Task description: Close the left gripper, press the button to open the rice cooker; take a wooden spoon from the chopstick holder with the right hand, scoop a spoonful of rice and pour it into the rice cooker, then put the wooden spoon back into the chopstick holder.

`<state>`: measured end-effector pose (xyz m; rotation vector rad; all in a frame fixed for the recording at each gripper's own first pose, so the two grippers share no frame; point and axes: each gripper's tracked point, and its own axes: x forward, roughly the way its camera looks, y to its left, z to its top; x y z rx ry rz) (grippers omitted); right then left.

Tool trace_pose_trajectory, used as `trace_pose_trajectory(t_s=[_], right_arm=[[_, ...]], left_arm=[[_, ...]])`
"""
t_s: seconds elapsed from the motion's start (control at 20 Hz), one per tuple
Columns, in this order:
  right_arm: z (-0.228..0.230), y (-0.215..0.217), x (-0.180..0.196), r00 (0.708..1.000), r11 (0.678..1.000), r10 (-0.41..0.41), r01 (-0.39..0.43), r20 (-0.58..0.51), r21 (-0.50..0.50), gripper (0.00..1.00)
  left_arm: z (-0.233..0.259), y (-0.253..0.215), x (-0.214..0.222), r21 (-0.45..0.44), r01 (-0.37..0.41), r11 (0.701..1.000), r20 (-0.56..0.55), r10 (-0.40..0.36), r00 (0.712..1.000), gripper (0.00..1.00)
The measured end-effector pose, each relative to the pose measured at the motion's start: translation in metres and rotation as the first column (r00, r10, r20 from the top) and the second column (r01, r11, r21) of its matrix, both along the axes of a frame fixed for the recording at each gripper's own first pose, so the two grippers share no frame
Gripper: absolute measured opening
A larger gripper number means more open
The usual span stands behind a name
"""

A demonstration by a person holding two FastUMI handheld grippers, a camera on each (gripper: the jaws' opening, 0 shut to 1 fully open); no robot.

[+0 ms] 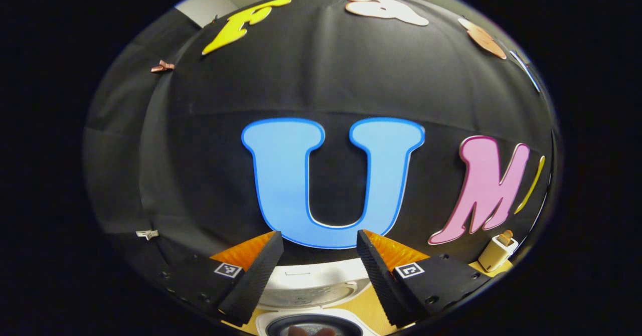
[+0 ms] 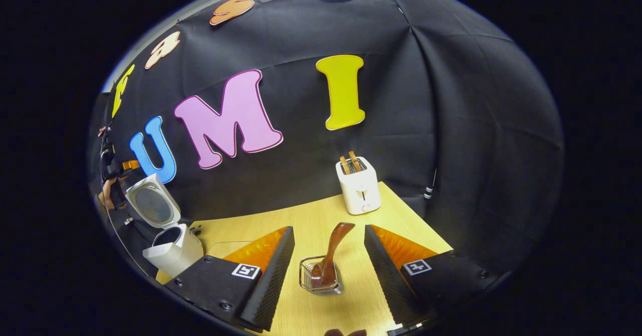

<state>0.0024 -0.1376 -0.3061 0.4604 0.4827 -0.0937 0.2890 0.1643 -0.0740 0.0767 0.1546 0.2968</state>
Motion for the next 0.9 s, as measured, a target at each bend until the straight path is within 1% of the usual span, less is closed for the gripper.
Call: trace_pose_trajectory(t_s=[0.15, 0.2, 0.3, 0.4, 0.45, 0.6, 0.65, 0.9], right_arm=[[0.007, -0.003, -0.009, 1.0, 1.0, -0.001, 0.001, 0.003, -0.023, 0.87], [0.007, -0.005, -0.011, 1.0, 1.0, -0.002, 0.002, 0.001, -0.029, 0.87], [0.005, -0.008, -0.014, 1.0, 1.0, -0.01, 0.01, -0.01, -0.027, 0.87], [0.003, -0.008, -0.013, 1.0, 1.0, -0.017, 0.017, -0.009, -0.015, 0.87], [0.003, -0.008, -0.012, 1.0, 1.0, -0.016, 0.016, -0.006, -0.011, 0.87], [0.001, -0.005, -0.007, 1.0, 1.0, -0.004, 0.004, -0.005, 0.0, 0.87], [0.001, -0.005, -0.004, 1.0, 1.0, -0.001, 0.001, -0.002, 0.003, 0.87], [-0.006, -0.008, 0.005, 1.0, 1.0, 0.004, -0.004, -0.001, 0.015, 0.87]], left_arm=[[-0.023, 0.02, 0.015, -0.005, -0.057, 0.998, -0.054, 0.057, 0.997, 0.95], [-0.028, 0.024, 0.017, 0.0, -0.061, 0.998, -0.068, 0.061, 0.996, 0.95], [-0.041, 0.023, 0.02, -0.017, -0.047, 0.999, -0.106, 0.045, 0.993, 0.95], [-0.053, 0.026, 0.013, -0.029, -0.061, 0.998, -0.141, 0.057, 0.988, 0.95], [-0.051, 0.025, 0.012, -0.019, -0.058, 0.998, -0.136, 0.055, 0.989, 0.98], [-0.057, 0.017, 0.001, 0.001, -0.06, 0.998, -0.158, 0.059, 0.986, 0.98], [-0.058, 0.013, -0.006, -0.006, -0.064, 0.998, -0.157, 0.062, 0.986, 0.98], [-0.077, -0.018, -0.06, -0.021, -0.063, 0.998, -0.182, 0.058, 0.982, 0.98]])
